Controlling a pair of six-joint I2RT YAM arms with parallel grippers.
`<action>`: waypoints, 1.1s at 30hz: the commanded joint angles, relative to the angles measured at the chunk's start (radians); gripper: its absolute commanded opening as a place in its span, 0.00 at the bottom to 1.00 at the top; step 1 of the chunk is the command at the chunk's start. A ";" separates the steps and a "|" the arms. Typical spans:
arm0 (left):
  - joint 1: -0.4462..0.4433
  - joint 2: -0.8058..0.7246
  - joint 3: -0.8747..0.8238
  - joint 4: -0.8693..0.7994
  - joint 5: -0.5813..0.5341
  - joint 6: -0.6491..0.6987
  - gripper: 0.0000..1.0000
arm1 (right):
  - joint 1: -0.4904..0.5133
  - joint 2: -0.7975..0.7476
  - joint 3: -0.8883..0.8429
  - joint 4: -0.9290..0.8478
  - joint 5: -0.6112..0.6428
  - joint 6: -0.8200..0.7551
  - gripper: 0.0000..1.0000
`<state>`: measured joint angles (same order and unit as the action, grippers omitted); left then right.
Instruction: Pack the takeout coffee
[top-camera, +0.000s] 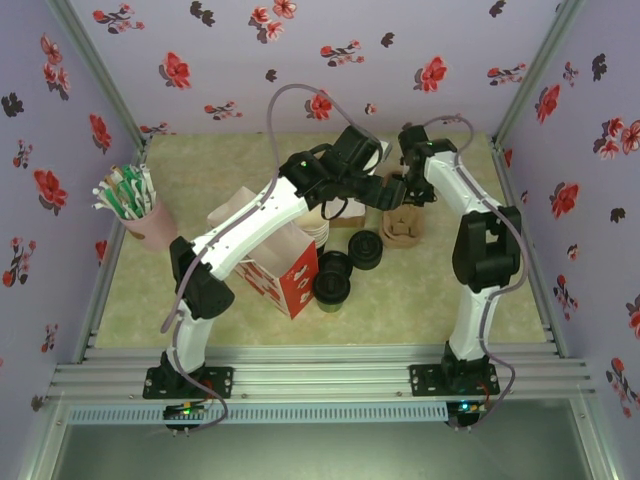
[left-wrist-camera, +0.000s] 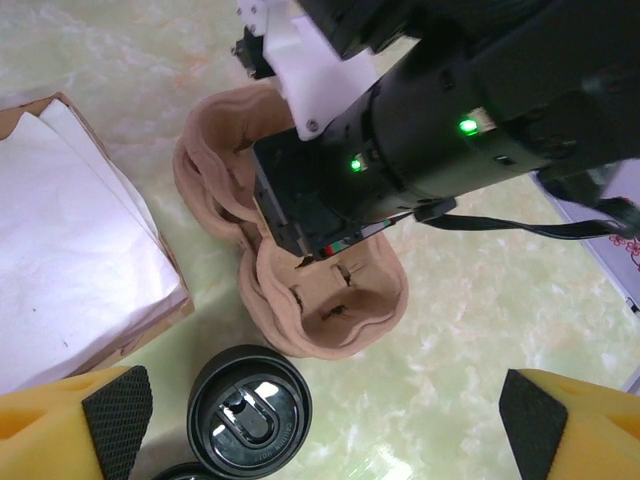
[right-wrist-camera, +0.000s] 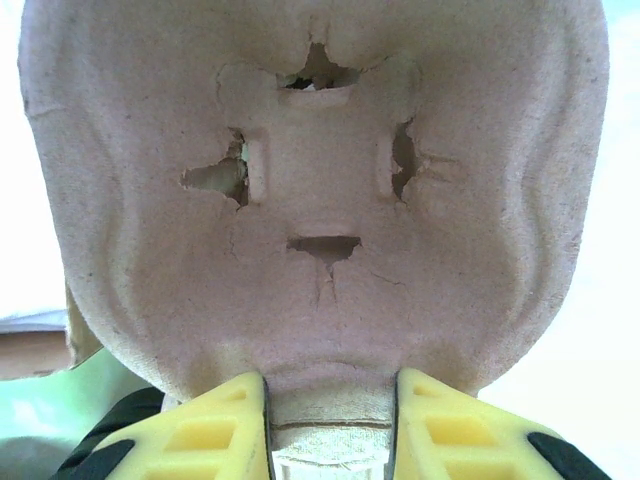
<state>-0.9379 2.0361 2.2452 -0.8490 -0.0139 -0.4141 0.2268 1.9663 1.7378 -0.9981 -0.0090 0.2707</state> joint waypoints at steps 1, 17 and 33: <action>-0.010 -0.096 -0.018 0.047 0.010 -0.015 0.94 | -0.009 -0.111 -0.001 -0.023 -0.008 0.012 0.30; -0.018 -0.573 -0.357 0.122 -0.129 -0.009 0.99 | 0.017 -0.489 0.042 -0.077 -0.281 0.030 0.33; 0.231 -1.032 -0.738 -0.007 -0.131 -0.086 0.99 | 0.455 -0.449 0.386 -0.183 -0.314 0.047 0.35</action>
<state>-0.7483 1.0634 1.5166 -0.8120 -0.1349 -0.4770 0.6292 1.4815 2.0716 -1.1545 -0.3153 0.2989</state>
